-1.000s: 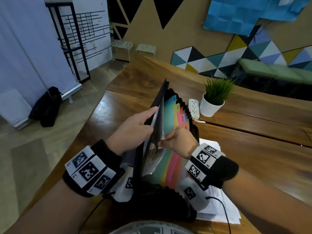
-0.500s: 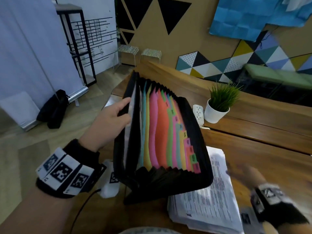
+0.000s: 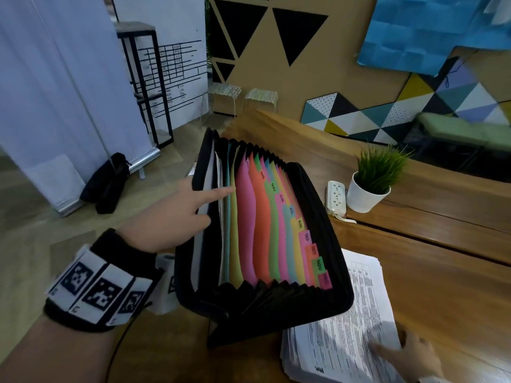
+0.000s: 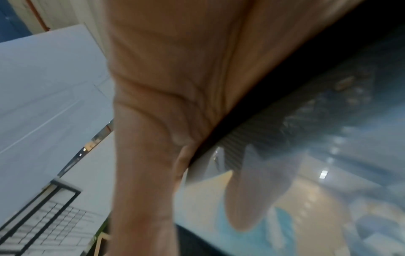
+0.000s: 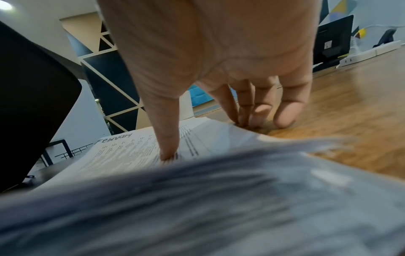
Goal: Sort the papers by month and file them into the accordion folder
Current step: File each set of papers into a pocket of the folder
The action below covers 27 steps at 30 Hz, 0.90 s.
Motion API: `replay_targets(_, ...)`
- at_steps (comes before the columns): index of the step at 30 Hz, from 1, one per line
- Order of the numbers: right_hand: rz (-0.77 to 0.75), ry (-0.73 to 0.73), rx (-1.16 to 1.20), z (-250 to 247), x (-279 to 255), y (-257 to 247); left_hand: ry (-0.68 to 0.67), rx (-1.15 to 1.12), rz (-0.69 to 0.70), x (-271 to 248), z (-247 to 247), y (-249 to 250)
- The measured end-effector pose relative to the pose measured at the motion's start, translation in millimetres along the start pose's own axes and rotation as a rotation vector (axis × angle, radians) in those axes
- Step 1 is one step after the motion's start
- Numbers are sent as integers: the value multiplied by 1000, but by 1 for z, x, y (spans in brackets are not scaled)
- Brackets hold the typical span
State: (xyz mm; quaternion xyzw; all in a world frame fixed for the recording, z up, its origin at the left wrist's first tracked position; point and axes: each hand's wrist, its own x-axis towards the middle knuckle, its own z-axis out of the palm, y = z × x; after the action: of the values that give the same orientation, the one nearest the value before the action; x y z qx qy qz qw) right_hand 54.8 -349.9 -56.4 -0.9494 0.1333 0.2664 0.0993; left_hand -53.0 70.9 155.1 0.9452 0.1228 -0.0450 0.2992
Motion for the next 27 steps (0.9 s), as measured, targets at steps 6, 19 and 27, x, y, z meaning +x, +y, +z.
replay_targets(6, -1, 21, 57, -5, -1, 1, 29, 140, -91, 2, -4, 6)
replay_targets(19, -40, 91, 143, -12, -5, 8, 106, -105, -180, 7, 11, 6)
replay_targets(27, 34, 228, 265, -28, 16, 51, 88, -269, -138, 15, 0, -18)
